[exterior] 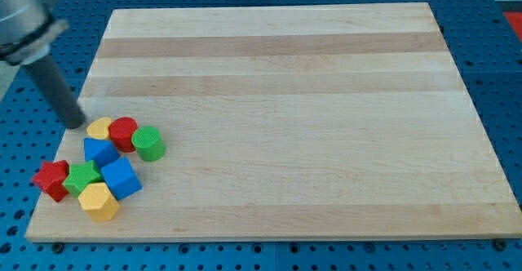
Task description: Move the red star to the bottom left
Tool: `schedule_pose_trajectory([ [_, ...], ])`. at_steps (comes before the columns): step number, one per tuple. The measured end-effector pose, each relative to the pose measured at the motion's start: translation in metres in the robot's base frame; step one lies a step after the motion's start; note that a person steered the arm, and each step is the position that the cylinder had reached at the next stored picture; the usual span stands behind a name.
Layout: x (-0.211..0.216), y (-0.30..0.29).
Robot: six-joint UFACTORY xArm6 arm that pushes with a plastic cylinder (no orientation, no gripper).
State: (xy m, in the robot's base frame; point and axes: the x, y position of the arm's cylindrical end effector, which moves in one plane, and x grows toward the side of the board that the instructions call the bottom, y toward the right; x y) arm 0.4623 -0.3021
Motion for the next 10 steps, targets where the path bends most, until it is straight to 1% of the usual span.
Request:
schedule_pose_trajectory([
  [2, 0.011, -0.003],
  [3, 0.026, -0.003],
  [4, 0.115, -0.003],
  [5, 0.137, -0.002],
  [6, 0.121, -0.002],
  [7, 0.014, -0.001],
  [8, -0.099, 0.065],
  [9, -0.138, 0.189],
  [10, -0.061, 0.299],
])
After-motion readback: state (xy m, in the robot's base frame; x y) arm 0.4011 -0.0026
